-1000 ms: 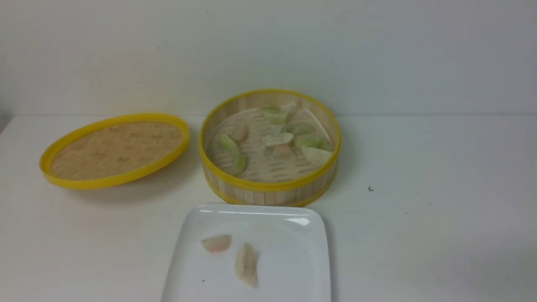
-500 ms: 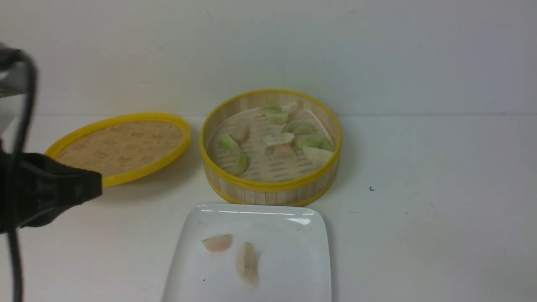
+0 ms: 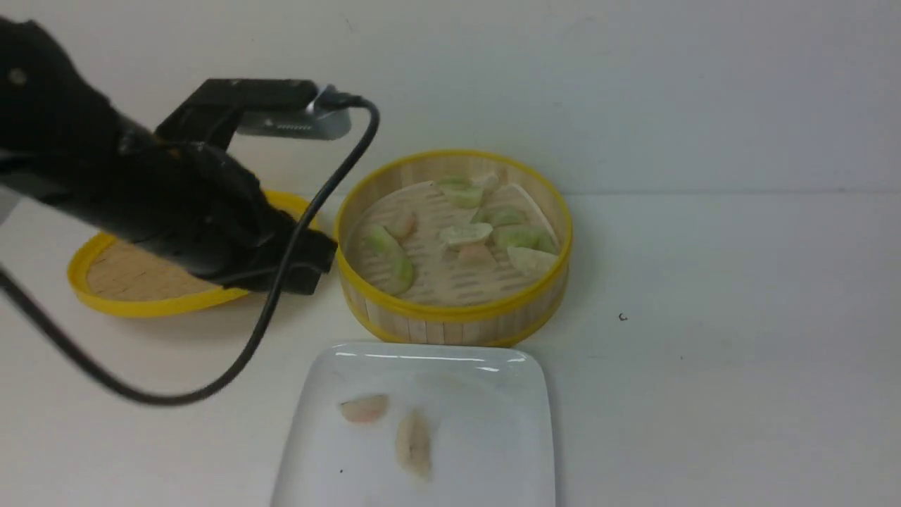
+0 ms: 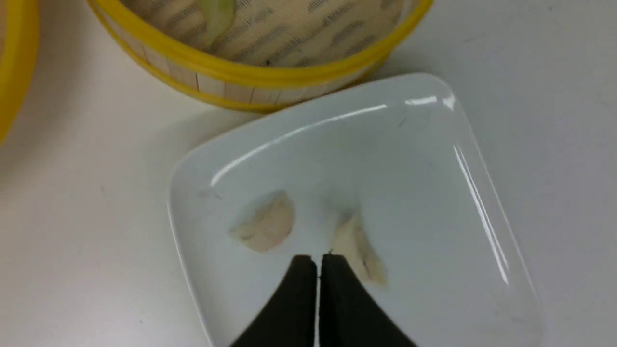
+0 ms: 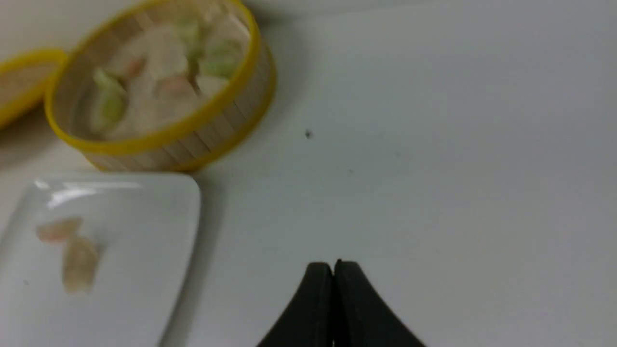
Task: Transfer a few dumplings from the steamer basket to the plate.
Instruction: Use the left arm to grab a dumpling from the steamer
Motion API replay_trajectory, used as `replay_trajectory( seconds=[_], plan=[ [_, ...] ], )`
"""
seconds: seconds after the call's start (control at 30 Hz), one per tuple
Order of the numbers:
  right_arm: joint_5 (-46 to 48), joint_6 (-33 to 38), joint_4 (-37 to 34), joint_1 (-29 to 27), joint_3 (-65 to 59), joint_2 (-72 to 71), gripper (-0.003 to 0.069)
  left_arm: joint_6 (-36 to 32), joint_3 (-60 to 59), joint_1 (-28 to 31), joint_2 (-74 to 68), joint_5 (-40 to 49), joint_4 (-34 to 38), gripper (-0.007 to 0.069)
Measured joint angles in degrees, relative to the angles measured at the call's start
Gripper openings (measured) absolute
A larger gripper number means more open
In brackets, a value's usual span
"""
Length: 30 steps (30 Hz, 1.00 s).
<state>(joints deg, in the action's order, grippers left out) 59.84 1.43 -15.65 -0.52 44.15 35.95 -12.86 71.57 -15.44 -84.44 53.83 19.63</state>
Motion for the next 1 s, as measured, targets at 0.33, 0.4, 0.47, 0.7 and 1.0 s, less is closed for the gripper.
replay_trajectory(
  seconds=[0.33,0.4,0.47,0.7,1.0],
  plan=[
    [3.1,1.0,0.1,0.0,2.6,7.6,-0.0014,-0.9,16.7,-1.0,-19.2,0.1,-6.0,0.0157],
    [3.0,1.0,-0.1,0.0,2.6,7.6,-0.0014,-1.1,19.5,-1.8,-23.0,-0.5,-6.1,0.0226],
    [3.0,1.0,-0.1,0.0,2.7,7.6,-0.0014,-1.1,21.4,-2.3,-25.5,-0.9,-6.4,0.0288],
    [3.0,1.0,-0.3,0.0,2.9,7.6,-0.0013,1.3,31.1,-5.6,-38.5,-3.8,-11.2,0.0461],
    [3.1,1.9,-0.3,0.0,2.9,7.6,-0.0010,8.5,36.9,-5.7,-47.6,-3.2,-15.4,0.0340]
  ],
)
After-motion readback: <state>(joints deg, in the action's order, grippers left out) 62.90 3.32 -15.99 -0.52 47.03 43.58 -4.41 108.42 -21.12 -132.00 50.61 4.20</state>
